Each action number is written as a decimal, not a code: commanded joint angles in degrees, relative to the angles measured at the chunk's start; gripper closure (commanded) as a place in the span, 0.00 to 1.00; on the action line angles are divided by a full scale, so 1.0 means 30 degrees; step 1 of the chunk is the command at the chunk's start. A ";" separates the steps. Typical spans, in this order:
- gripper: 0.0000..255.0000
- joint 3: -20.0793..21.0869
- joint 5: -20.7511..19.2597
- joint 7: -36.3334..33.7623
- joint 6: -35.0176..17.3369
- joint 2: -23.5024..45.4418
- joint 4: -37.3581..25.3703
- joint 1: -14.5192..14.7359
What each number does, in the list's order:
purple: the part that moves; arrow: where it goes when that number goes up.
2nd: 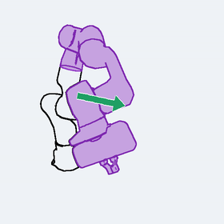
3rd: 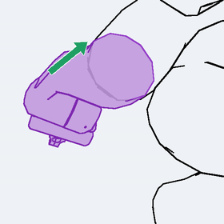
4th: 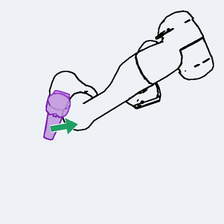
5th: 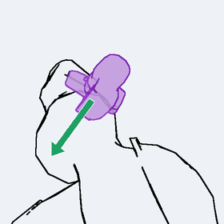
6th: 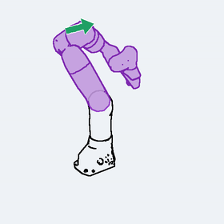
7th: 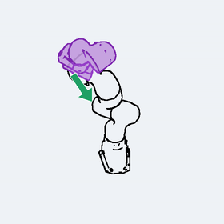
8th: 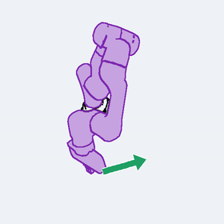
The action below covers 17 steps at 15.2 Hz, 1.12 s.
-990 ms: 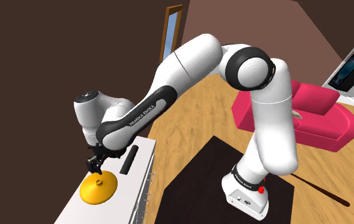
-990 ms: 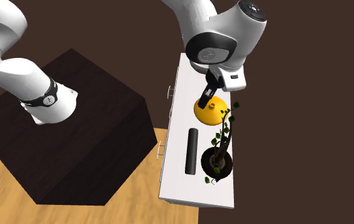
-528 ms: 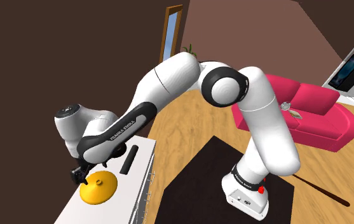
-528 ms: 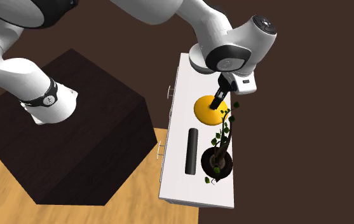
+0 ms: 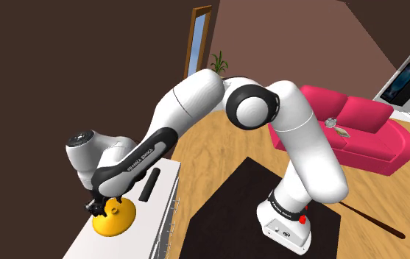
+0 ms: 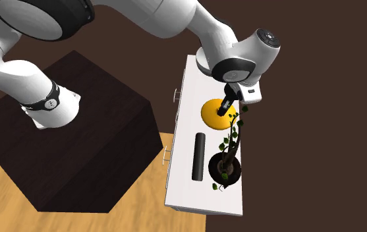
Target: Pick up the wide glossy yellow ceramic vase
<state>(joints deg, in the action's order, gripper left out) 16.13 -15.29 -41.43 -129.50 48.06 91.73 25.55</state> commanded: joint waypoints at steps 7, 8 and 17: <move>1.00 -0.0007 -0.0008 -0.0008 -0.0022 0.0041 -0.0026 0.0013; 1.00 -0.0006 -0.0008 -0.0011 -0.0029 0.0033 -0.0010 0.0012; 1.00 0.0343 0.0350 0.0139 0.1084 -0.1457 0.0360 -0.0231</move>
<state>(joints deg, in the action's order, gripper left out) 17.01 -14.40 -41.06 -126.60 44.46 92.38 25.01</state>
